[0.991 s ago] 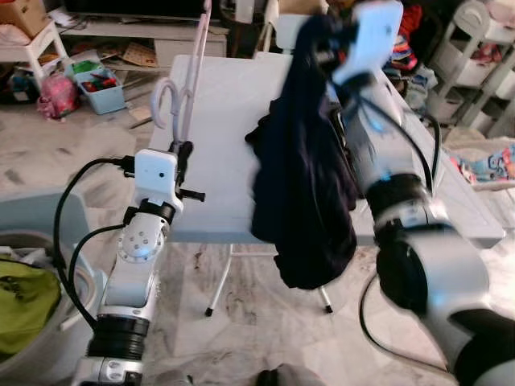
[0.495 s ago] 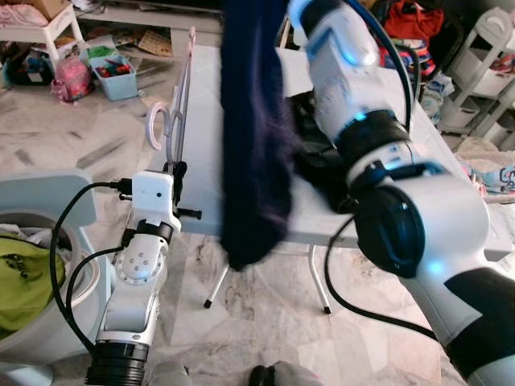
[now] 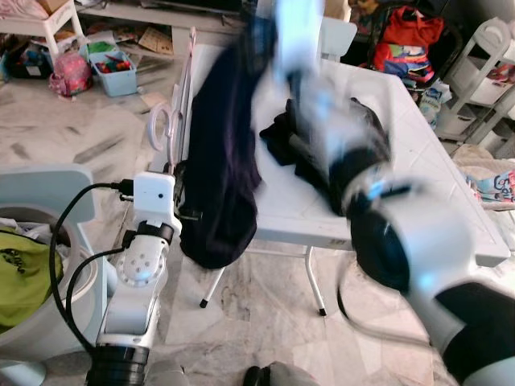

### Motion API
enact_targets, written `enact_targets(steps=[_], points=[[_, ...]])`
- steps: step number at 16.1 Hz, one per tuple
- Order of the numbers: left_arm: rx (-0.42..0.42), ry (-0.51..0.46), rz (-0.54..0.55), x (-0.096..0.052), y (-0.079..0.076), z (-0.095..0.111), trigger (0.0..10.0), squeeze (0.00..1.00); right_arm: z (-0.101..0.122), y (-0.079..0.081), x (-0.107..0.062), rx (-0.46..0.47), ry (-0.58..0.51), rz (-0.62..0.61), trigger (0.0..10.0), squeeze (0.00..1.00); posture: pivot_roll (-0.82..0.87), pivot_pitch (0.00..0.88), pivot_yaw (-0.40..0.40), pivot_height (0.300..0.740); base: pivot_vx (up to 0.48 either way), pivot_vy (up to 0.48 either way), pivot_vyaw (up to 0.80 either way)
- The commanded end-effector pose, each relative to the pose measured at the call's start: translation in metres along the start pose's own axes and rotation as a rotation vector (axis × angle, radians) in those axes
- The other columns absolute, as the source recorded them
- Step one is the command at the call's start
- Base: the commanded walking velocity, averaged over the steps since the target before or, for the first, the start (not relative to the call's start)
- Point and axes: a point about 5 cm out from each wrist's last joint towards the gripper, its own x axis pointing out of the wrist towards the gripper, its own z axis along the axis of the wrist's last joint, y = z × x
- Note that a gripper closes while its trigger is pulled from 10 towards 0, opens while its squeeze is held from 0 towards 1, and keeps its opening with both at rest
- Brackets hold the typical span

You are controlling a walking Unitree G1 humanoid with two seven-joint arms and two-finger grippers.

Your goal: Hang hanger

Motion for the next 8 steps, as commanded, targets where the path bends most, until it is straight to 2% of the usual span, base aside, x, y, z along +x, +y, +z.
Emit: enact_targets(steps=[1, 2, 4, 5, 6, 8], points=[[0.0, 0.035, -0.017, -0.001, -0.005, -0.005, 10.0, 0.0, -0.009, -0.02, -0.005, -0.038, 0.046, -0.037, 10.0, 0.0, 0.09, 0.018, -0.171, 0.74, 0.0, 0.0, 0.0], [0.006, 0.039, -0.019, 0.0, -0.004, -0.005, 10.0, 0.0, -0.027, -0.034, -0.014, -0.032, 0.096, -0.036, 10.0, 0.0, 0.09, 0.019, -0.165, 0.74, 0.0, 0.0, 0.0], [0.012, 0.044, -0.026, 0.0, -0.002, -0.006, 10.0, 0.0, -0.042, -0.051, -0.025, -0.056, 0.155, -0.044, 10.0, 0.0, 0.07, 0.019, -0.153, 0.74, 0.0, 0.0, 0.0], [0.015, 0.046, -0.031, 0.001, -0.001, -0.006, 10.0, 0.0, -0.049, -0.058, -0.03, -0.04, 0.175, -0.032, 10.0, 0.0, 0.06, 0.018, -0.15, 0.74, 0.0, 0.0, 0.0], [0.017, 0.045, -0.034, 0.003, -0.002, -0.006, 10.0, 0.0, -0.059, -0.067, -0.038, -0.041, 0.205, -0.041, 10.0, 1.0, 0.06, 0.017, -0.145, 0.74, 0.0, 0.0, 0.0], [0.018, 0.041, -0.037, 0.005, -0.003, -0.005, 10.0, 0.0, -0.072, -0.073, -0.047, -0.093, 0.225, -0.061, 10.0, 1.0, 0.05, 0.018, -0.139, 0.74, 0.0, 0.0, 0.0]])
